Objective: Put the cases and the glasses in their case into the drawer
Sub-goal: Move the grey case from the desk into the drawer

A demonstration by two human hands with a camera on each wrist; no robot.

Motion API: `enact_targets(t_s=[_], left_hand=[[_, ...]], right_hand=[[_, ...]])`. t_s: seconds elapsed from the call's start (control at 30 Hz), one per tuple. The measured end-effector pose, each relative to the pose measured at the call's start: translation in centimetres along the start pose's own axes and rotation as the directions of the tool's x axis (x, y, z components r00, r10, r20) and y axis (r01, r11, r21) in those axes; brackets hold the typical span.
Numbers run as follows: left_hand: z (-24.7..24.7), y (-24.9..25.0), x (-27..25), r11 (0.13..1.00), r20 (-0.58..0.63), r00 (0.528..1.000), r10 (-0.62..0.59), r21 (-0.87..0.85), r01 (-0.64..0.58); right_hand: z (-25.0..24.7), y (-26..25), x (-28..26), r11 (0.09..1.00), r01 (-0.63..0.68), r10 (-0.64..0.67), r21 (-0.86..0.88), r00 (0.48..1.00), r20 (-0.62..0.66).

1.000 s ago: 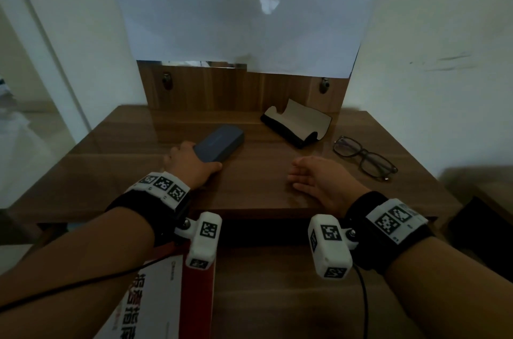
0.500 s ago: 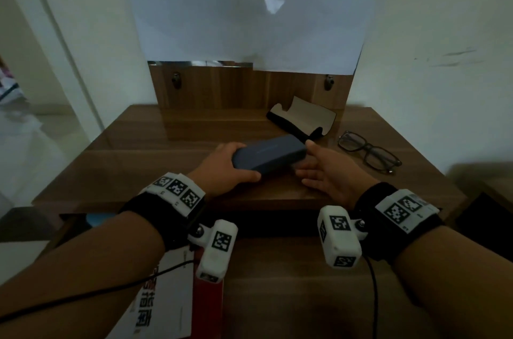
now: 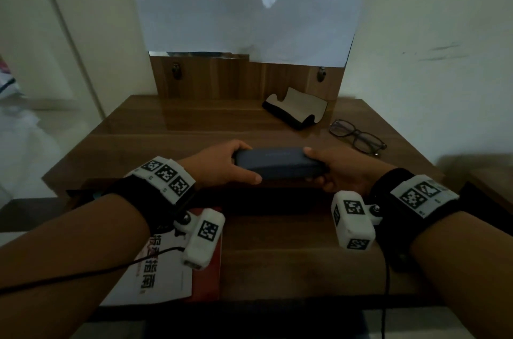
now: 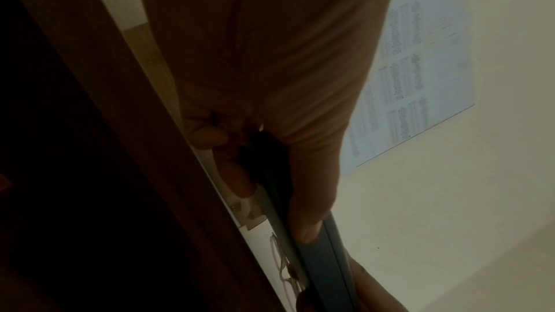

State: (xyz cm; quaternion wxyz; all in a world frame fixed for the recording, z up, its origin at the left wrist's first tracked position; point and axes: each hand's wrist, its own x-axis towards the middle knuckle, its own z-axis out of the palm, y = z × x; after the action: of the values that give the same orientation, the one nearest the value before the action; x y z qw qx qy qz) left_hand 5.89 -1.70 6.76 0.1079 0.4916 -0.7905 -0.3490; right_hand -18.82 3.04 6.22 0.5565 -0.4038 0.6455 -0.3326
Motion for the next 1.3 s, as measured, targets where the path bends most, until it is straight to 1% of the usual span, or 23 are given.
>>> enact_targets(t_s=[0.07,0.13,0.27,0.4,0.53,0.6,0.7,0.8,0.87,1.03,1.13,1.17,1.3], left_hand=[[0.3,-0.1,-0.4,0.999,0.003,1.0,-0.029,-0.015,0.029],[0.7,-0.1,-0.9,0.999,0.045,0.998,-0.044,0.0,0.044],[1.6,-0.1,-1.8,0.99,0.132,0.989,-0.068,0.128,0.051],[2.2,-0.2,-2.0,0.976,0.229,0.966,-0.117,0.204,0.07],[3.3,-0.4,-1.6,0.946,0.263,0.951,-0.163,0.316,0.075],[4.0,-0.9,-1.2,0.928,0.284,0.938,-0.2,0.362,0.089],[5.1,-1.7,-0.8,0.901,0.308,0.921,-0.238,0.423,0.091],[5.8,-2.1,-0.4,0.891,0.333,0.906,-0.262,0.444,0.095],[6.0,-2.2,-0.3,0.889,0.34,0.9,-0.273,0.447,0.101],[6.6,-2.5,0.2,0.877,0.339,0.897,-0.282,0.47,0.098],[6.8,-2.4,0.3,0.867,0.325,0.903,-0.282,0.489,0.095],[6.9,-2.4,0.2,0.867,0.321,0.904,-0.284,0.488,0.099],[6.6,-2.4,0.1,0.876,0.309,0.909,-0.281,0.469,0.111]], right_hand=[[-0.1,0.4,-0.4,0.999,-0.016,0.016,-0.032,1.0,0.0],[-0.1,1.0,-0.9,0.996,-0.044,0.044,-0.077,0.999,-0.004],[-0.2,2.0,-1.8,0.974,-0.109,0.106,-0.2,0.994,-0.025],[0.1,2.6,-2.1,0.91,-0.174,0.168,-0.376,0.985,-0.048],[0.6,3.3,-1.0,0.858,-0.248,0.248,-0.45,0.967,-0.06],[1.1,3.6,-0.7,0.822,-0.254,0.267,-0.51,0.962,-0.048],[1.7,4.0,-0.3,0.75,-0.227,0.251,-0.622,0.967,-0.05],[2.1,4.4,-0.2,0.654,-0.186,0.219,-0.733,0.974,-0.052],[2.3,4.7,0.1,0.614,-0.173,0.217,-0.77,0.975,-0.046],[2.4,5.1,0.7,0.589,-0.201,0.242,-0.783,0.968,-0.066],[2.4,5.1,0.7,0.596,-0.199,0.262,-0.778,0.964,-0.046],[2.4,5.2,0.6,0.601,-0.192,0.26,-0.776,0.965,-0.038],[2.5,5.6,0.2,0.675,-0.184,0.21,-0.715,0.976,-0.053]])
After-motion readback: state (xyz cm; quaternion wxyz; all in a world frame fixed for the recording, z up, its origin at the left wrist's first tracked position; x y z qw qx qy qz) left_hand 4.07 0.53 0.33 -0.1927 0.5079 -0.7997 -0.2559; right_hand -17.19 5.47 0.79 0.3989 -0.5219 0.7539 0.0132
